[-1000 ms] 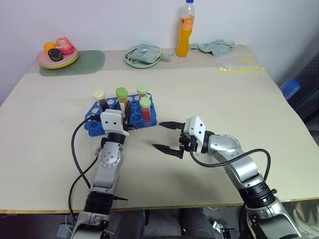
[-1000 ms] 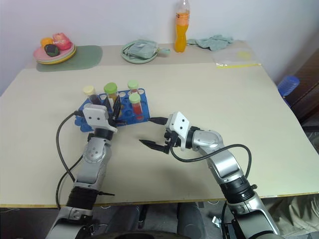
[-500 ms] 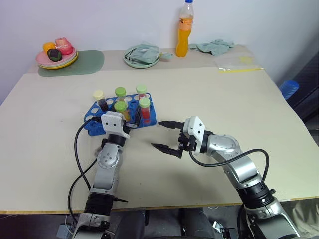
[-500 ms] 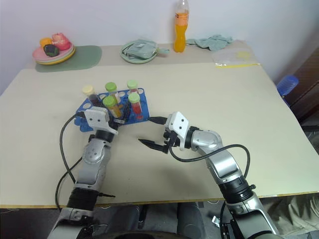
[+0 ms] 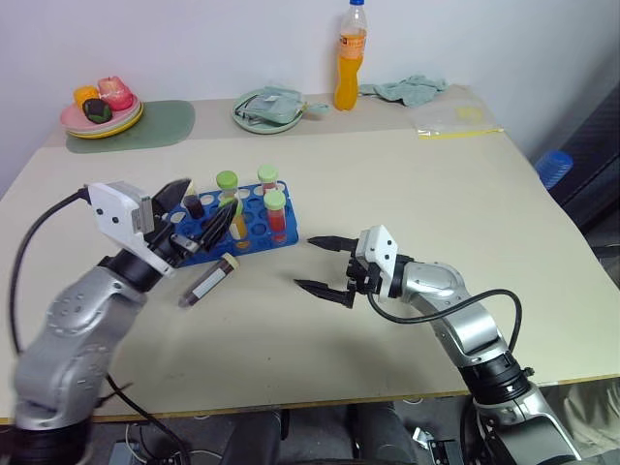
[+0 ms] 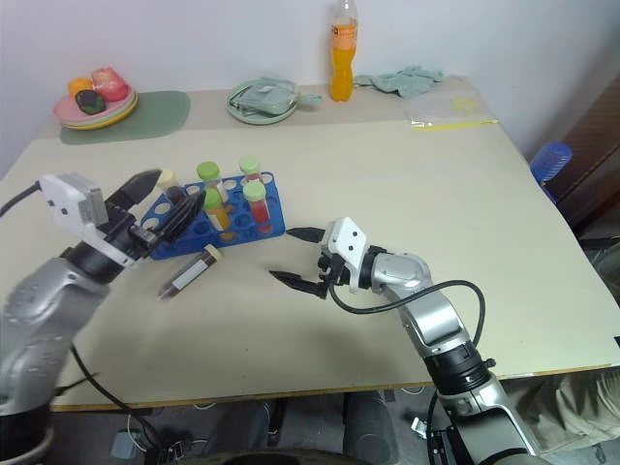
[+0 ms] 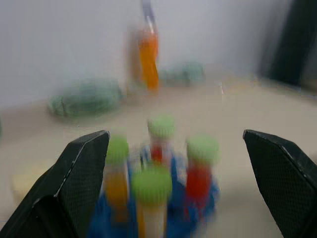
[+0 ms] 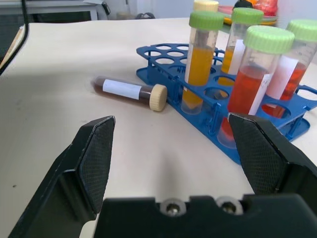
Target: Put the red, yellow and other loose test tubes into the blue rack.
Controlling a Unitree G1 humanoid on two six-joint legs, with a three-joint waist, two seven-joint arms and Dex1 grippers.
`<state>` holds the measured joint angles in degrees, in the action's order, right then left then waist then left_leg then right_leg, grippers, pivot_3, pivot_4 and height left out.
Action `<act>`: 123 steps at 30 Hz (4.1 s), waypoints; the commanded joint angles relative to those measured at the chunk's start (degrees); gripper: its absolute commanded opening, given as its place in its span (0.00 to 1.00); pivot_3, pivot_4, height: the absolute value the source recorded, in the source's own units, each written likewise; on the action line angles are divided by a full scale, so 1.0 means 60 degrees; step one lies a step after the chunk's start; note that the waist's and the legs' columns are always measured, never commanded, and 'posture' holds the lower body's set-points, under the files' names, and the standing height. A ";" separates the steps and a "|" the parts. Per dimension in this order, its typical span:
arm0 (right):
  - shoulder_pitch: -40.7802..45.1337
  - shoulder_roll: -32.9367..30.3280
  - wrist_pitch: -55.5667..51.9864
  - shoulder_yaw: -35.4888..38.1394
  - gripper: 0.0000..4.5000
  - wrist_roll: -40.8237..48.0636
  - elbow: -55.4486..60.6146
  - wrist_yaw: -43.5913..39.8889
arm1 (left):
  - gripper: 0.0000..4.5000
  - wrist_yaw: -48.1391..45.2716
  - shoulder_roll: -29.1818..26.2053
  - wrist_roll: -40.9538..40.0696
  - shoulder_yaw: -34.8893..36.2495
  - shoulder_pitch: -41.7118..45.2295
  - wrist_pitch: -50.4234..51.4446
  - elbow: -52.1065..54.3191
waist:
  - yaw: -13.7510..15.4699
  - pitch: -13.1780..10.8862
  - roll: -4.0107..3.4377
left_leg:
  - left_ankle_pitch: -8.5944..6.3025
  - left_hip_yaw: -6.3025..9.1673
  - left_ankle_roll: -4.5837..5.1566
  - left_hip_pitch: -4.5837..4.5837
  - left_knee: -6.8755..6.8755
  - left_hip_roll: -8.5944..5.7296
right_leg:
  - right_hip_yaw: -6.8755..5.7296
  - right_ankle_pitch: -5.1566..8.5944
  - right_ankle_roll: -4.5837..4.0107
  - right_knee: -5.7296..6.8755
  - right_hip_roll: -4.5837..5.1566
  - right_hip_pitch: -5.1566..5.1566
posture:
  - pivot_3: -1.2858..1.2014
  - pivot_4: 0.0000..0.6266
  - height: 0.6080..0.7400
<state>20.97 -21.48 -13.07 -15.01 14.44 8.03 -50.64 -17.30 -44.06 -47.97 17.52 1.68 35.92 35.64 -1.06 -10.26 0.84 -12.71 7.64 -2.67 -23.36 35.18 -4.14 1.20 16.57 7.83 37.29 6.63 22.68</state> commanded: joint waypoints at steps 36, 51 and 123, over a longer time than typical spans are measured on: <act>-0.0308 -0.0062 -0.0072 0.0059 0.90 0.0088 0.0667 0.0163 | 0.25 -0.1658 -0.1961 0.1137 -0.4836 0.5534 0.8521 -0.2970 | -0.0027 -0.0013 0.0007 | 0.0011 -0.0001 -0.0020 -0.0006 -0.0007 0.0002 | 0.0007 -0.0001 -0.0001 0.0002 -0.0006 0.0018 | 0.52 0.24 1.00; -0.0161 -0.0020 0.0132 0.0073 0.90 0.0288 0.0496 -0.0272 | 0.25 -0.1575 0.1428 0.1478 0.2805 0.0534 0.1090 -0.0783 | 0.0142 -0.0008 0.0010 | 0.0006 0.0004 -0.0012 -0.0009 0.0000 0.0015 | -0.0004 -0.0005 -0.0007 -0.0022 0.0030 -0.0004 | 0.52 0.24 1.00; -0.0616 -0.3598 -0.0361 0.3773 0.90 0.0939 -0.1143 -0.0907 | 0.99 -0.1465 0.2104 0.2514 0.2389 -0.4204 -0.3748 -0.1589 | 0.0244 0.0005 0.0022 | -0.0008 -0.0044 0.0012 -0.0002 0.0008 0.0003 | -0.0013 -0.0001 -0.0011 -0.0041 0.0025 -0.0026 | 0.52 0.24 1.00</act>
<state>17.14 -41.98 -17.89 6.23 20.71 2.13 -55.00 -25.90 -30.80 -33.16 30.46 -23.66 12.87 25.32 0.40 -10.23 0.98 -12.76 7.36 -2.60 -23.37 35.23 -4.12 1.13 16.56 7.77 37.04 6.79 22.52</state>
